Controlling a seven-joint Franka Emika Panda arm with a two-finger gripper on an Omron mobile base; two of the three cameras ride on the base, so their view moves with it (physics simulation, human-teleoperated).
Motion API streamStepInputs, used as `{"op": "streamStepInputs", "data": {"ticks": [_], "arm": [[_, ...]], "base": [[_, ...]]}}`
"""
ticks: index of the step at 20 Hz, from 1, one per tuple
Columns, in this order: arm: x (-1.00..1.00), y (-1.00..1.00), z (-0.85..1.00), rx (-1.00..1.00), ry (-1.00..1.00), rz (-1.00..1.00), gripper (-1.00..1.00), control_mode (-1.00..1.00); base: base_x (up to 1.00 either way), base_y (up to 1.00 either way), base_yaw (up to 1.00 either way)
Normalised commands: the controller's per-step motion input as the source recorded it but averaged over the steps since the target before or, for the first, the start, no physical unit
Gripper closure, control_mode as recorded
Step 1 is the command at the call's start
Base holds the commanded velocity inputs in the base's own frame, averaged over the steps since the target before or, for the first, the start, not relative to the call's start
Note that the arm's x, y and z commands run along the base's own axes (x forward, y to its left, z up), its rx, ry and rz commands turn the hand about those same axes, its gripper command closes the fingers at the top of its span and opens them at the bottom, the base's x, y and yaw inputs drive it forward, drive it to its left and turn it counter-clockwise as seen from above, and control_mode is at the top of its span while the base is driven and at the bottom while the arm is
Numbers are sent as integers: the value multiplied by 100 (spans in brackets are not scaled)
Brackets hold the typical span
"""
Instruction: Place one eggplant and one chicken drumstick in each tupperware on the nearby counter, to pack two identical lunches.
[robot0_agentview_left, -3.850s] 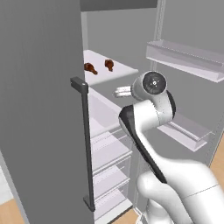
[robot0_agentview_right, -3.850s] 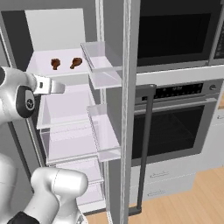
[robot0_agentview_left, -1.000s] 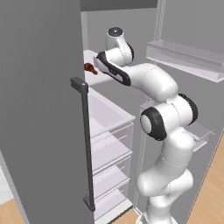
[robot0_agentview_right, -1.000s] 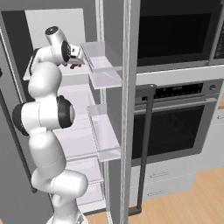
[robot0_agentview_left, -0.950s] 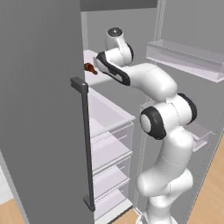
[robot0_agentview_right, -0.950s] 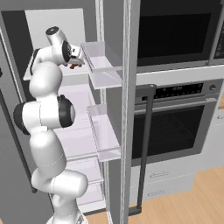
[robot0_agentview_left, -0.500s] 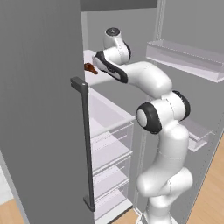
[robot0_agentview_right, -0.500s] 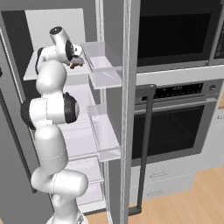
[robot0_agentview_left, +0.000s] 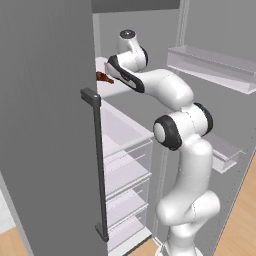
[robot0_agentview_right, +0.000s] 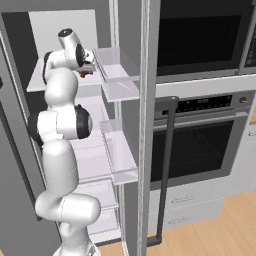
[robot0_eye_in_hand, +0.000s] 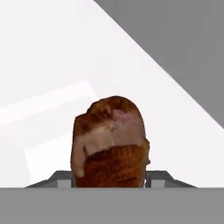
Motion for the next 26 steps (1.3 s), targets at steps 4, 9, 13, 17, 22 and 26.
{"op": "streamStepInputs", "data": {"ticks": [4,9,13,17,22,26], "arm": [[-66,0,-7,0,-12,0,100,-100],[-100,0,-1,0,-40,7,100,-100],[-100,1,-3,0,-37,13,100,-100],[-100,4,1,1,-24,8,100,-100],[-100,1,20,3,-5,3,100,-100],[-100,0,29,6,9,2,100,-100]], "base": [[0,0,0],[0,0,0],[0,0,0],[0,0,0],[0,0,0],[0,0,0]]}}
